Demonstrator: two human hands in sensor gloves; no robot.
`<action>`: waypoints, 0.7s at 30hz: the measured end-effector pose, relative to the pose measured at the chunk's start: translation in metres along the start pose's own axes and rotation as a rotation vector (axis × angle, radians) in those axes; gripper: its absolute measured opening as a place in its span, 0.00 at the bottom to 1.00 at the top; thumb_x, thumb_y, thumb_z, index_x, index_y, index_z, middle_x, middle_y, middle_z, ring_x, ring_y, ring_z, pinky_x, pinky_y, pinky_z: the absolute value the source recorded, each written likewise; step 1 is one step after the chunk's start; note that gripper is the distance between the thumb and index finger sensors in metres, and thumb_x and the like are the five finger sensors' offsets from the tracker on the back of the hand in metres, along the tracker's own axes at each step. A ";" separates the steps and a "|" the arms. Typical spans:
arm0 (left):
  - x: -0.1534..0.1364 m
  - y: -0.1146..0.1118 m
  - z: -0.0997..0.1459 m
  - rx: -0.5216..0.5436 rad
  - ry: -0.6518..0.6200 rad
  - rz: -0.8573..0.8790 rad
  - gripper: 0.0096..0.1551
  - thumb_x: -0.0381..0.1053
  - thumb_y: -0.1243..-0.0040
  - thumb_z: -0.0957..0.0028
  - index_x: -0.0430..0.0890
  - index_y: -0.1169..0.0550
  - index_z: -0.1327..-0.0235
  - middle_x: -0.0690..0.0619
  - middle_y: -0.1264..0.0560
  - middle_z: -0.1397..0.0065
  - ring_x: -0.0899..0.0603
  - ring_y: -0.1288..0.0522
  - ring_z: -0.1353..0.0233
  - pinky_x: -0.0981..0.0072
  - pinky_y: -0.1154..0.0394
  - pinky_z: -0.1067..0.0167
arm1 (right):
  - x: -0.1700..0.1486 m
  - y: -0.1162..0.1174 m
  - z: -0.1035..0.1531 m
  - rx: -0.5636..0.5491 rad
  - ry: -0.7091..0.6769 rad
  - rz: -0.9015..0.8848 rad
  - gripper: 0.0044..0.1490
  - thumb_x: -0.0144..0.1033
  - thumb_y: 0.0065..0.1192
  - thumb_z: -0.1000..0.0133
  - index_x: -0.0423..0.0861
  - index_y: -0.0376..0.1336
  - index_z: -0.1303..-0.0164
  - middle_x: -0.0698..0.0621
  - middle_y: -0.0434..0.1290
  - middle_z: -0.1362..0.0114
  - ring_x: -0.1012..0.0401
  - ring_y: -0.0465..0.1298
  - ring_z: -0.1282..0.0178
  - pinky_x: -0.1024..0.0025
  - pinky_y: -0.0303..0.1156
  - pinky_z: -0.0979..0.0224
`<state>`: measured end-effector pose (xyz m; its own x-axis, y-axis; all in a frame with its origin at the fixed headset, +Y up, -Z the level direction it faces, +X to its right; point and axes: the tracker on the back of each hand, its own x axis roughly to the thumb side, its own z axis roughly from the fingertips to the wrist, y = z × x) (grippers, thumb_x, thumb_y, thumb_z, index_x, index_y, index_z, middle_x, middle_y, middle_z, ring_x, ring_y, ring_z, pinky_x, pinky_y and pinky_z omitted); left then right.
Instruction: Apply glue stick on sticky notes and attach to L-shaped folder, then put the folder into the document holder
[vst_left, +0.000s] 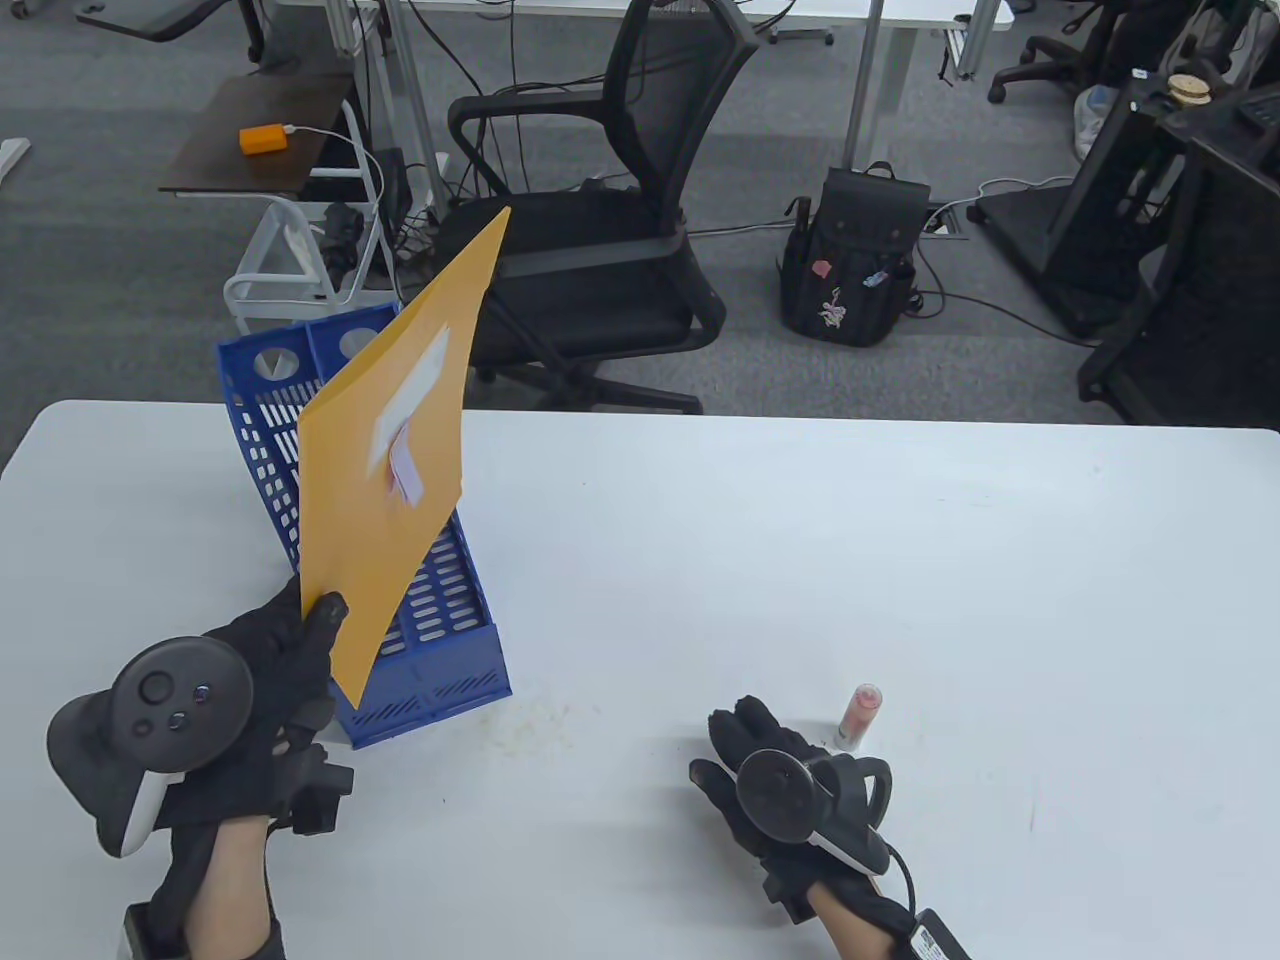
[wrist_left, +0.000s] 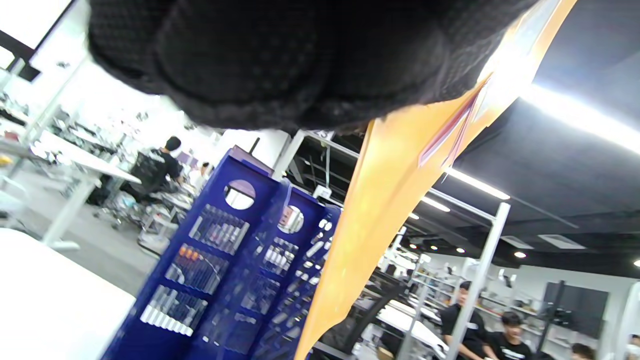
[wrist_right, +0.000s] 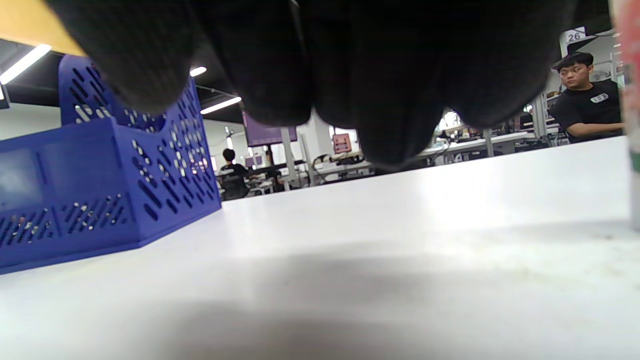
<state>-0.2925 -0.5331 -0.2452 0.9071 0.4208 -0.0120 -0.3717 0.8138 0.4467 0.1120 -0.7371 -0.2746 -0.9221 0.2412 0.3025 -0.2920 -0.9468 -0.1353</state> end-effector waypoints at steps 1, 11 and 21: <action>-0.001 -0.002 0.000 0.008 0.010 -0.016 0.20 0.57 0.35 0.48 0.49 0.15 0.49 0.51 0.12 0.73 0.47 0.15 0.67 0.48 0.20 0.54 | 0.000 0.000 0.000 0.001 0.001 0.000 0.40 0.55 0.65 0.49 0.39 0.71 0.36 0.34 0.72 0.29 0.42 0.81 0.43 0.44 0.76 0.45; -0.007 -0.036 -0.009 0.039 0.089 -0.081 0.21 0.56 0.36 0.47 0.46 0.16 0.48 0.51 0.11 0.72 0.47 0.14 0.67 0.48 0.19 0.54 | 0.000 -0.003 -0.001 -0.010 0.001 -0.008 0.40 0.55 0.65 0.49 0.39 0.71 0.36 0.34 0.71 0.29 0.42 0.80 0.43 0.44 0.76 0.45; -0.018 -0.078 -0.025 0.038 0.149 -0.008 0.22 0.54 0.39 0.45 0.43 0.18 0.45 0.51 0.10 0.67 0.47 0.14 0.64 0.48 0.19 0.53 | -0.001 -0.004 -0.001 -0.009 0.007 -0.006 0.40 0.55 0.65 0.49 0.39 0.71 0.36 0.34 0.71 0.29 0.42 0.80 0.43 0.44 0.76 0.45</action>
<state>-0.2848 -0.5936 -0.3023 0.8695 0.4715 -0.1473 -0.3542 0.8029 0.4794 0.1139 -0.7334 -0.2751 -0.9221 0.2487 0.2965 -0.3001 -0.9433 -0.1419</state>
